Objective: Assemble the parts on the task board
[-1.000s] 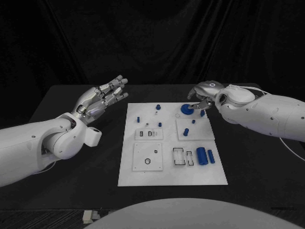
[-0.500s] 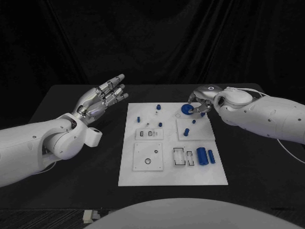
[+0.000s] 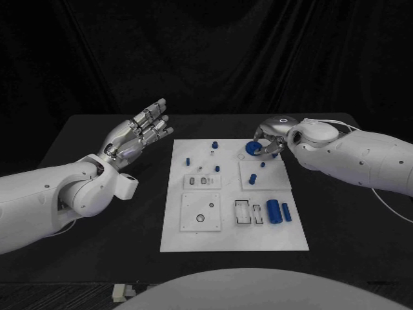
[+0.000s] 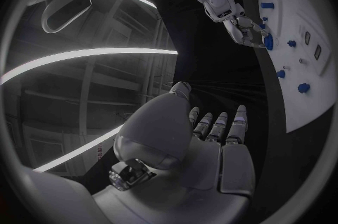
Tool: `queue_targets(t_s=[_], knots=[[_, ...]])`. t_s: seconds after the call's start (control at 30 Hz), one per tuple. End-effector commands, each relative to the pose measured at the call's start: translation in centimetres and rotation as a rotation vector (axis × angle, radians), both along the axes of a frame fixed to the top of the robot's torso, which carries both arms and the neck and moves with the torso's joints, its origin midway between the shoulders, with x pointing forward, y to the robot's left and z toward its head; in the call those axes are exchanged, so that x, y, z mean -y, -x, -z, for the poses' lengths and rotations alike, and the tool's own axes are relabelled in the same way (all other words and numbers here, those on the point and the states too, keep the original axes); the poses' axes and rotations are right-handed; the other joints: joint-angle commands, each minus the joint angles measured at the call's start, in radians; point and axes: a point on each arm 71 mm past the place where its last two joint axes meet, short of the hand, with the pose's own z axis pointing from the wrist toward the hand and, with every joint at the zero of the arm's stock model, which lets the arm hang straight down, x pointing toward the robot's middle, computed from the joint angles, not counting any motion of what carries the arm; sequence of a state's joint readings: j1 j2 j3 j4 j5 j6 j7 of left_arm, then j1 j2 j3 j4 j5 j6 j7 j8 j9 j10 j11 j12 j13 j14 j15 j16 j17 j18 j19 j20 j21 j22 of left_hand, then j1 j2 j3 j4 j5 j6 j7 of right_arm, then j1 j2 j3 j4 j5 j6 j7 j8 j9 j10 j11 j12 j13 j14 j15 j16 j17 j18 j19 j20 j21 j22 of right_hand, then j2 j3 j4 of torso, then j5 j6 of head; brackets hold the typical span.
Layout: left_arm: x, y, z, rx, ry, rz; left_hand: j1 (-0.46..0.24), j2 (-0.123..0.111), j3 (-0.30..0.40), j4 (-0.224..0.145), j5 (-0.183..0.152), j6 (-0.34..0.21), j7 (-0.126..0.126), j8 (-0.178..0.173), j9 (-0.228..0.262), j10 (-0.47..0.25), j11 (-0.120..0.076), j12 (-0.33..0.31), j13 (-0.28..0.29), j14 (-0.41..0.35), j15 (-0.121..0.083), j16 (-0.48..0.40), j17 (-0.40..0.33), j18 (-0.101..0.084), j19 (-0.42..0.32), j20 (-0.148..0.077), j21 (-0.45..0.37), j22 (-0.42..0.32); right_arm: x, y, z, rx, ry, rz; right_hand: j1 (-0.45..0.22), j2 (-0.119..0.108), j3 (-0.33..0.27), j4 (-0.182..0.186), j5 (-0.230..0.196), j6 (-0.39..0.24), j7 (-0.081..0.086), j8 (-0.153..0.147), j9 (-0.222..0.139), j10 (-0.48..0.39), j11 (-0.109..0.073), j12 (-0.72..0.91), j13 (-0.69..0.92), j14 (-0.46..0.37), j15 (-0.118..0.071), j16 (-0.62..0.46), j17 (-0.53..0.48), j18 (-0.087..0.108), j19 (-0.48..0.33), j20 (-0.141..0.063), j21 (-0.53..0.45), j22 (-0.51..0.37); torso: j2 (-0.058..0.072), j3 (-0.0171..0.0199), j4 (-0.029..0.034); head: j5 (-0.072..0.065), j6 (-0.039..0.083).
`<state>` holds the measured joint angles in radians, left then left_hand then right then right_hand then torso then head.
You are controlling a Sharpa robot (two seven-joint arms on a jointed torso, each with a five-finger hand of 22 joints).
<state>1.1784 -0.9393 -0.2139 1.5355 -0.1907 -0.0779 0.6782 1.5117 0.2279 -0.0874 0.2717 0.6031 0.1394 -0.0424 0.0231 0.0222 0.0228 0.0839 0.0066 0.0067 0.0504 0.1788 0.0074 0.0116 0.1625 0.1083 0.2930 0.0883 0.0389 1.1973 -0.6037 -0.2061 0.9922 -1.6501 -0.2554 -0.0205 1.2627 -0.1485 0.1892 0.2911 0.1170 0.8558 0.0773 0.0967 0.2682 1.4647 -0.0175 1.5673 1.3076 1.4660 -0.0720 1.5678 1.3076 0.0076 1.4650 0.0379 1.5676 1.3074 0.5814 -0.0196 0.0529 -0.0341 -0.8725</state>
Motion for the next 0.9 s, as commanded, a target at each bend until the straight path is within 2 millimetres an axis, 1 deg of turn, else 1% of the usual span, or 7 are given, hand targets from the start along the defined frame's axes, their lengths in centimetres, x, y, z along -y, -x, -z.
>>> queue_targets(t_s=[0.03, 0.13, 0.37, 0.4, 0.57, 0.73, 0.9], knots=[[0.09, 0.08, -0.18, 0.023, 0.022, 0.006, -0.006, -0.004, 0.007, 0.001, -0.002, 0.009, 0.006, 0.001, 0.001, -0.004, 0.005, -0.002, -0.002, -0.002, 0.004, 0.005, 0.000, -0.004, 0.000, -0.001, 0.002, -0.001, 0.04, 0.04, 0.27, -0.011, 0.015, 0.006, 0.015, 0.001, 0.006, -0.002, 0.023, 0.007, -0.001, 0.003, 0.003, 0.106, 0.008, 0.003, 0.263, 0.105, 0.004, 0.003, 0.263, -0.008, 0.106, 0.007, 0.003, 0.263, 0.000, 0.0001, 0.0001, 0.000, 0.000], [0.06, 0.10, -0.12, 0.021, 0.022, 0.006, -0.007, -0.005, 0.008, 0.001, -0.002, 0.018, 0.014, 0.002, 0.003, -0.004, 0.005, -0.002, -0.001, -0.002, 0.004, 0.005, 0.000, -0.004, 0.000, -0.001, 0.002, -0.002, -0.05, 0.04, 0.38, -0.016, 0.016, 0.002, 0.028, 0.009, 0.013, -0.004, 0.075, 0.010, -0.005, 0.003, 0.009, 0.106, 0.005, 0.003, 0.263, 0.105, 0.001, 0.003, 0.263, -0.008, 0.106, 0.005, 0.003, 0.263, 0.000, 0.0002, 0.0001, -0.001, 0.000], [0.02, 0.14, -0.05, 0.018, 0.021, 0.006, -0.007, -0.005, 0.009, 0.000, -0.001, 0.030, 0.022, 0.005, 0.004, -0.003, 0.005, -0.001, -0.001, -0.001, 0.004, 0.005, 0.001, -0.004, 0.001, -0.001, 0.002, -0.002, -0.11, 0.07, 0.69, -0.029, 0.020, -0.002, 0.043, 0.031, 0.028, -0.011, 0.153, 0.023, -0.010, 0.006, 0.018, 0.106, 0.001, 0.003, 0.263, 0.105, -0.005, 0.003, 0.263, -0.008, 0.106, 0.000, 0.003, 0.263, 0.000, 0.0000, -0.0001, 0.000, 0.000], [0.02, 0.15, -0.04, 0.017, 0.021, 0.006, -0.007, -0.005, 0.009, 0.000, -0.001, 0.030, 0.022, 0.005, 0.004, -0.003, 0.005, -0.001, -0.001, -0.001, 0.004, 0.005, 0.001, -0.004, 0.001, -0.001, 0.002, -0.002, -0.12, 0.09, 0.74, -0.030, 0.021, -0.003, 0.050, 0.035, 0.033, -0.015, 0.175, 0.033, -0.010, 0.010, 0.022, 0.106, 0.001, 0.003, 0.263, 0.105, -0.006, 0.003, 0.263, -0.008, 0.106, -0.001, 0.003, 0.263, 0.000, 0.0000, -0.0002, 0.000, 0.000], [0.03, 0.16, 0.03, 0.015, 0.021, 0.007, -0.007, -0.005, 0.010, 0.000, -0.001, 0.035, 0.026, 0.005, 0.005, -0.003, 0.005, -0.001, -0.001, -0.001, 0.004, 0.005, 0.001, -0.004, 0.001, -0.001, 0.002, -0.002, -0.19, 0.13, 0.88, -0.035, 0.020, -0.009, 0.065, 0.040, 0.042, -0.028, 0.205, 0.055, -0.013, 0.020, 0.032, 0.106, -0.001, 0.003, 0.263, 0.105, -0.009, 0.003, 0.263, -0.008, 0.106, -0.004, 0.003, 0.263, 0.000, 0.0000, -0.0004, 0.001, 0.000], [0.01, 0.17, 0.09, 0.014, 0.021, 0.008, -0.007, -0.005, 0.010, 0.000, -0.001, 0.038, 0.028, 0.006, 0.005, -0.003, 0.005, -0.001, -0.001, -0.001, 0.004, 0.005, 0.001, -0.004, 0.001, -0.001, 0.003, -0.002, -0.31, 0.18, 0.88, -0.030, 0.014, -0.021, 0.093, 0.044, 0.056, -0.058, 0.257, 0.086, -0.018, 0.036, 0.055, 0.106, -0.005, 0.003, 0.263, 0.105, -0.016, 0.003, 0.263, -0.008, 0.106, -0.011, 0.003, 0.263, 0.000, 0.0001, -0.0002, 0.003, 0.000], [-0.07, 0.20, 0.17, 0.011, 0.020, 0.007, -0.007, -0.005, 0.011, -0.002, 0.000, 0.042, 0.032, 0.007, 0.006, -0.003, 0.005, -0.001, -0.001, -0.001, 0.005, 0.005, 0.001, -0.004, 0.002, -0.001, 0.003, -0.002, -0.36, 0.26, 0.73, -0.012, 0.001, -0.029, 0.101, 0.043, 0.059, -0.069, 0.264, 0.096, -0.019, 0.042, 0.065, 0.106, -0.006, 0.003, 0.263, 0.105, -0.018, 0.003, 0.263, -0.008, 0.106, -0.013, 0.003, 0.263, 0.000, -0.0003, -0.0004, 0.008, 0.000]])
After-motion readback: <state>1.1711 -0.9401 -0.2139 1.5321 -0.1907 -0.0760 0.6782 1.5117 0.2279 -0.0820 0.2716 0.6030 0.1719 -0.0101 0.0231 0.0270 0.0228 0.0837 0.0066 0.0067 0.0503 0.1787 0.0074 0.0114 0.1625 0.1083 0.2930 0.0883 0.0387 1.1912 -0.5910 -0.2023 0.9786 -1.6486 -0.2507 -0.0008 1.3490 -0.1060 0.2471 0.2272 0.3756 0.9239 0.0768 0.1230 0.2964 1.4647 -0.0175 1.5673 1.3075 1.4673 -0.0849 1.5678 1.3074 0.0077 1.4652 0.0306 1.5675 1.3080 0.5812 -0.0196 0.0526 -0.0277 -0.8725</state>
